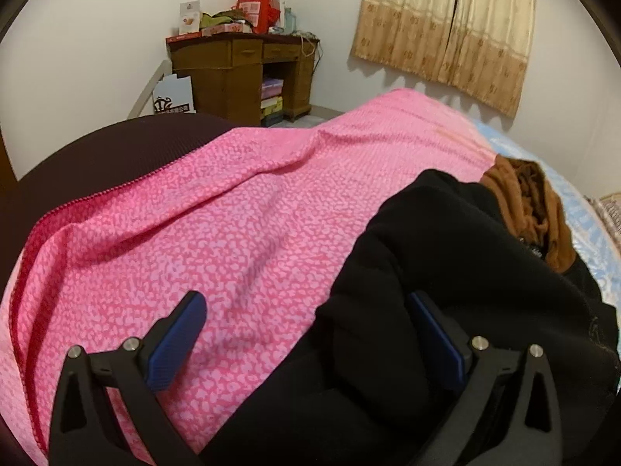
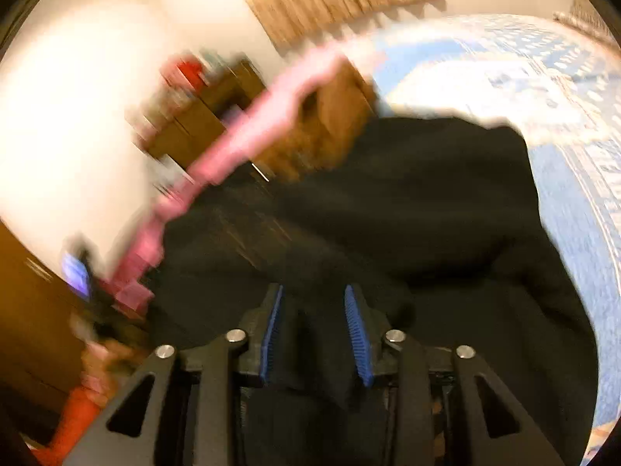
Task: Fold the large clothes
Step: 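Grasp the brown hood with the right gripper and lift it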
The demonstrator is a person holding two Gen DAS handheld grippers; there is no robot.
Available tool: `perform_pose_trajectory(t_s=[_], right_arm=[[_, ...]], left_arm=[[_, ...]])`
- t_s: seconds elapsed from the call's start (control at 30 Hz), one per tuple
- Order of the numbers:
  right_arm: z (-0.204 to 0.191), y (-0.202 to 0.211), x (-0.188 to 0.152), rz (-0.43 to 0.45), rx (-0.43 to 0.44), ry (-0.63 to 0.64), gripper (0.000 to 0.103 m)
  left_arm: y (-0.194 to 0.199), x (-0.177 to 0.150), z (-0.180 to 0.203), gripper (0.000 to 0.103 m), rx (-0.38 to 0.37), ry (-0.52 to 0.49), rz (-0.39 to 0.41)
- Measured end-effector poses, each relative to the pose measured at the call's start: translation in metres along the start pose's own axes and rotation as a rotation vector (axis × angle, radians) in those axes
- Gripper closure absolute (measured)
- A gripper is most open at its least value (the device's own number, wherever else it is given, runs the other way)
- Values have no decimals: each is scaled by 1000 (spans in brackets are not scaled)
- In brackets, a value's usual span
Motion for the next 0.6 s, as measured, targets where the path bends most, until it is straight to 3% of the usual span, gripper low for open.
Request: perform_pose_trajectory(t_s=[0.07,0.13,0.17,0.3,0.37,0.6], right_arm=[[1,19,37,108,58,-43,5],[8,22,73,154,110,-105,5],[14,14,91,138,96,-125,5],[42,-63,162,-18,-111,-27,5],[57,-85,179,-52,-208,0,5],[100,-199,235,-111,-316,5,5]], left_arm=[[1,0,-1,0,-17,8,3],[1,0,-2,0,-29,15,6],[2,0,-3,0,-35,18,6],[3,-1,-3,0,-58,27,8],[3,0,-4,0,-69,34,11],[5,-1,-8,0,-92,45,20]])
Point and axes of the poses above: each gripper's, at about its wrist camera, not at the fingertips, and y roughly against the way its jaws point, z to its right, x to its top, the point moved 3 cm from there along -y, roughly the way its jaws point, and after that the axes turned 12 degrees about y, right-handed, at the moved point
